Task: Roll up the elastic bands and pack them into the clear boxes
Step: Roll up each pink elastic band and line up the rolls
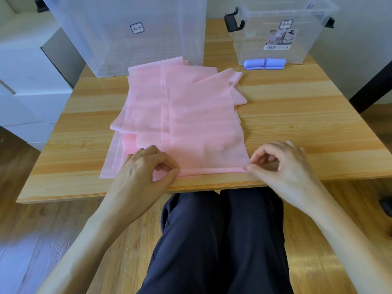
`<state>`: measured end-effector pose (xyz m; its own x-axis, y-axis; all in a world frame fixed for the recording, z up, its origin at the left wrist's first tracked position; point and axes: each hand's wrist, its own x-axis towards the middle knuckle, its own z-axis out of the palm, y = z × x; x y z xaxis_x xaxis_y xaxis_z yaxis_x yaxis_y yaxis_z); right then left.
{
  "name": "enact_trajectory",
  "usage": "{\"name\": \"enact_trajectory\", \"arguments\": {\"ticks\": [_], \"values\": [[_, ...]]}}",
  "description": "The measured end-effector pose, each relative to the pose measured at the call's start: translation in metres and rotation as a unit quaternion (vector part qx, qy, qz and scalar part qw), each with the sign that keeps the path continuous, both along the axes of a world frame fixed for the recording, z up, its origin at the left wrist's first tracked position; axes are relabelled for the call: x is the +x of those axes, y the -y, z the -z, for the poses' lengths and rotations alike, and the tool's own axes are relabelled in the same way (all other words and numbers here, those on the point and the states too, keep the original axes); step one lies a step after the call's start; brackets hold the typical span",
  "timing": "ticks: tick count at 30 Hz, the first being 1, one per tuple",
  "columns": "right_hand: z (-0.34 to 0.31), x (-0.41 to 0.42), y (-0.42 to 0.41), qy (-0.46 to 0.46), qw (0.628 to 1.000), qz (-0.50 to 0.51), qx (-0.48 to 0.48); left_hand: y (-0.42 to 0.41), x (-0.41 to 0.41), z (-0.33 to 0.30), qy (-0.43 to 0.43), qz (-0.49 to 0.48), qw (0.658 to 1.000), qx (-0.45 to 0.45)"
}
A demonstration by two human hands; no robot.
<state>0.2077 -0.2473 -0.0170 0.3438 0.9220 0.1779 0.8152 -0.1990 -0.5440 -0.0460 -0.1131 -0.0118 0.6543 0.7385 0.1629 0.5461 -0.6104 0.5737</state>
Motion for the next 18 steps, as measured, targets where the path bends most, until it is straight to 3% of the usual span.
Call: {"name": "enact_trajectory", "arguments": {"ticks": [8, 18], "values": [[0.008, 0.006, 0.01, -0.031, 0.998, -0.033, 0.048, 0.005, -0.001, 0.002, 0.013, -0.025, 0.999, 0.03], [0.011, 0.002, 0.0, -0.024, 0.998, 0.003, 0.052, 0.006, 0.002, 0.006, 0.036, -0.049, 0.998, 0.024]]}}
